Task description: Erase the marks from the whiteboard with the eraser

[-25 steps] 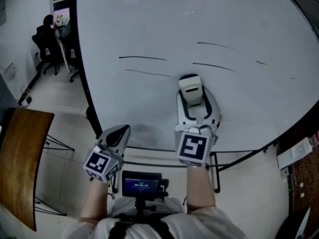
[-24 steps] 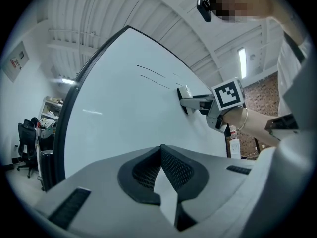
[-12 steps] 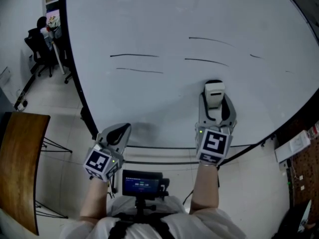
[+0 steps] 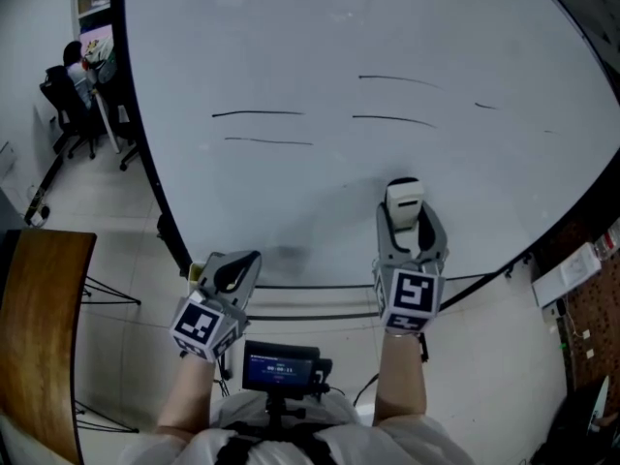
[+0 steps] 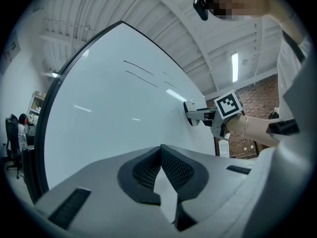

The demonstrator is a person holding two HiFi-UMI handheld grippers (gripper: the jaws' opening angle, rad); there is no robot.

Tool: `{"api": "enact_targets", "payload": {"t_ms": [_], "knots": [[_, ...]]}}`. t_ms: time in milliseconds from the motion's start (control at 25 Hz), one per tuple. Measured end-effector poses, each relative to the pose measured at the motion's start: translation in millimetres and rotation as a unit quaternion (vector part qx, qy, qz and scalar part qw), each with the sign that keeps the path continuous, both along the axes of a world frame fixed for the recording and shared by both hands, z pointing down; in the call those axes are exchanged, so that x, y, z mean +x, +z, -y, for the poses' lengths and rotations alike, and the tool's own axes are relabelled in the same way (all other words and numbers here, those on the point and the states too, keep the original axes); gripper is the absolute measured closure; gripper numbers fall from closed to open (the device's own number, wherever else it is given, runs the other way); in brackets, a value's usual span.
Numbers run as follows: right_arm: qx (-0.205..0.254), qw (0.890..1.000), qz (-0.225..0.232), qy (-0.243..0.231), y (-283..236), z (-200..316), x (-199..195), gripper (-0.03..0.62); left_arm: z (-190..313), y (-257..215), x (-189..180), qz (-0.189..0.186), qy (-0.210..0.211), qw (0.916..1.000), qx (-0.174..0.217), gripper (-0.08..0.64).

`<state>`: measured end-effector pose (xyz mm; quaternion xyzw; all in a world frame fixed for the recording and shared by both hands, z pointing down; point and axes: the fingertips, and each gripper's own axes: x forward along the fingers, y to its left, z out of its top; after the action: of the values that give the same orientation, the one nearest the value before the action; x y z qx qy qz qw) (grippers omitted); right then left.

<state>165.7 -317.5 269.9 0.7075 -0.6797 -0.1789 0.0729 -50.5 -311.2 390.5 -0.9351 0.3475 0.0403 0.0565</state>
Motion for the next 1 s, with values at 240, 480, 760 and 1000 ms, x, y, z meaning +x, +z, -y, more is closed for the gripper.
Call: {"api": "enact_targets", "payload": {"t_ms": [240,480,760,1000], "knots": [[-0.050,0.998,0.015,-0.027,58,-21,-15,0.328,-15,17,-5,-0.002,-0.010,0.9992,-0.038,0.552],[-0.061,0.996,0.032,-0.051,80,-60,6,0.328,-53,8,16,0.005,-0.031,0.9995,-0.011,0.552],[-0.086,0.990,0.055,-0.095,97,-109,32,0.328,-108,4,49,-0.001,-0.064,0.9978,-0.017,0.552],[-0.111,0.983,0.077,-0.124,114,-142,23,0.328,-145,14,47,-0.003,-0.073,0.9967,-0.035,0.552]]}}
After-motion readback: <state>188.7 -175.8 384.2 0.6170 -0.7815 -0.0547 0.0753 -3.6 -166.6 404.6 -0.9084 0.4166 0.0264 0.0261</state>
